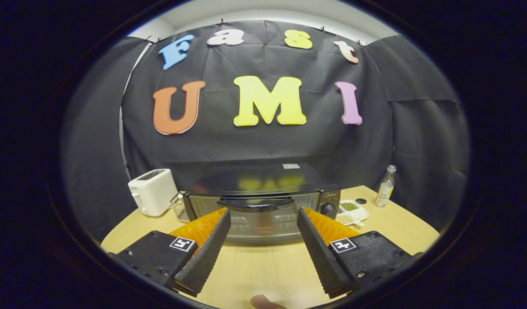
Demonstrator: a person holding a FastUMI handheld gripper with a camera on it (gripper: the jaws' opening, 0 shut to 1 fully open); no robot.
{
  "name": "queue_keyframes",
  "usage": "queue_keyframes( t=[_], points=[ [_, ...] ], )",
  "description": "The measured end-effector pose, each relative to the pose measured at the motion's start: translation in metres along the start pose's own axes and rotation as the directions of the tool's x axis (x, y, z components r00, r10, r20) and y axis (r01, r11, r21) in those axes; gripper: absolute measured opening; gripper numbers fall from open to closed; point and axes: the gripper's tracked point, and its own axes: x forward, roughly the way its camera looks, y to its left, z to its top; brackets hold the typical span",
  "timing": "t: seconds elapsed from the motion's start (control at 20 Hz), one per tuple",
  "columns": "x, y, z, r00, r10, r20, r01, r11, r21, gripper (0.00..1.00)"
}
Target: Open the toaster oven, put the food inside, and close the toaster oven door.
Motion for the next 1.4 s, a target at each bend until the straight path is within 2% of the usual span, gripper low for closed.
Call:
queue_keyframes(
  t=[0.4,0.65,0.85,0.95,1.4],
  points=[
    [-0.156,-0.031,0.079,0.985,0.03,0.172,-0.028,1.0,-0.014,0.99],
    [-0.22,-0.045,0.083,0.982,0.074,0.173,-0.069,0.997,-0.035,0.99],
    [-0.243,-0.069,0.078,0.988,0.04,0.15,-0.042,0.999,0.011,0.99],
    [-0.252,-0.073,0.087,0.982,0.029,0.185,-0.033,0.999,0.015,0.99],
    [-0.268,-0.072,0.085,0.977,0.066,0.203,-0.06,0.998,-0.035,0.98]
  ],
)
